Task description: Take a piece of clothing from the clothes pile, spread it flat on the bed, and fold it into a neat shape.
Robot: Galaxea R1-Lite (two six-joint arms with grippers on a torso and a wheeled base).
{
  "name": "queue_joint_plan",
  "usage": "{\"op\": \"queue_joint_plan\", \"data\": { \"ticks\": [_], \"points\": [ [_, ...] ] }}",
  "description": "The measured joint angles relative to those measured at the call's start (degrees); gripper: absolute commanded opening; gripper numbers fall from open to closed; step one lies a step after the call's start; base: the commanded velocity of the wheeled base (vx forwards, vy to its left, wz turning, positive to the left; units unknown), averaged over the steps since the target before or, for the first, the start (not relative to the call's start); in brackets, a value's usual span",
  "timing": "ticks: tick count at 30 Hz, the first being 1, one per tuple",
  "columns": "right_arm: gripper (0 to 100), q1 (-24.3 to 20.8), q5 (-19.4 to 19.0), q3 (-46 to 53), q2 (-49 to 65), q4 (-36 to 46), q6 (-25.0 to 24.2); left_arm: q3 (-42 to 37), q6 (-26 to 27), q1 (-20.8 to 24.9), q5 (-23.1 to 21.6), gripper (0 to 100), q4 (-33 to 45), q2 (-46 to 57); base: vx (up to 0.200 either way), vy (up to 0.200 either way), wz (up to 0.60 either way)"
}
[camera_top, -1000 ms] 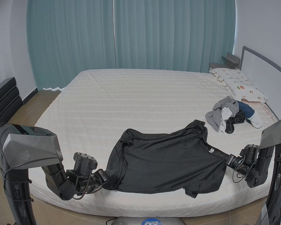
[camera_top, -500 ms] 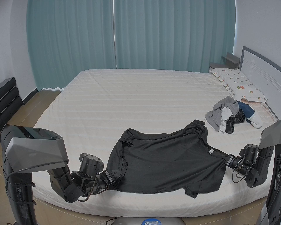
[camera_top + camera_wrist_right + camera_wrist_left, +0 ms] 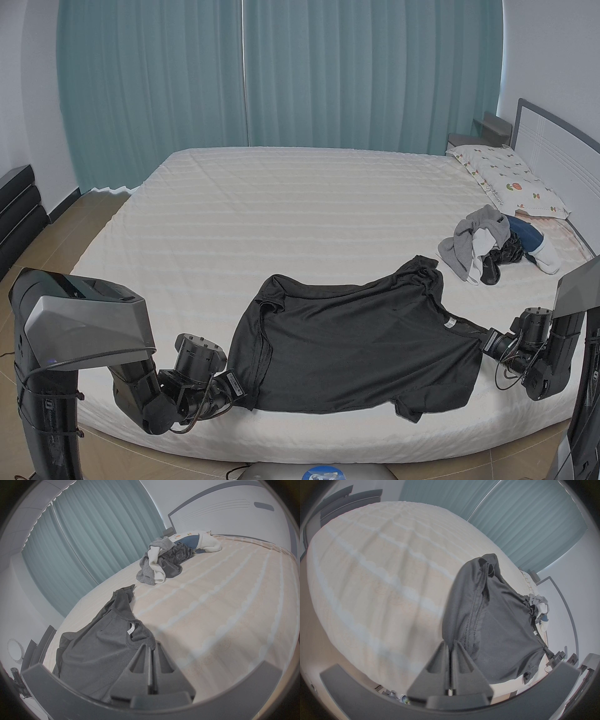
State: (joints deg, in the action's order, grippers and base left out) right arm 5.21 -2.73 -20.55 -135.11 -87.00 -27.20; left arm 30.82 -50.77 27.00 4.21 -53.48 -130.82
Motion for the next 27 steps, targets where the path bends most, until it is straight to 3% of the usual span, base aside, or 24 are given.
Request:
{"op": "queue_joint_plan", "data": {
  "ticks": [9,17,18,23,27],
  "points": [
    [0,-0.63,0.0,-3.4,-0.5,-0.28,-1.35,-5.41,0.52,-0.68,0.11,0,0.39,1.44,0.0,0.0,0.0],
    [0,-0.8,0.09,-7.41,-1.57,-1.07,-4.33,-4.86,0.59,-0.68,2.68,0,7.41,3.39,0.0,0.0,0.0],
    [100,-0.8,0.02,-7.69,-1.74,-1.12,-4.44,-4.34,0.39,-0.72,2.94,0,7.47,3.47,0.0,0.0,0.0],
    [100,-1.38,-0.28,-8.89,-3.12,-1.1,-4.6,-3.04,-0.05,-0.85,3.16,0,6.73,3.19,0.0,0.0,0.0],
    [100,-1.88,-0.3,-9.16,-4.01,-1.12,-4.57,-2.71,0.02,-0.94,3.21,0,1.76,1.88,0.0,0.0,0.0]
  ]
}}
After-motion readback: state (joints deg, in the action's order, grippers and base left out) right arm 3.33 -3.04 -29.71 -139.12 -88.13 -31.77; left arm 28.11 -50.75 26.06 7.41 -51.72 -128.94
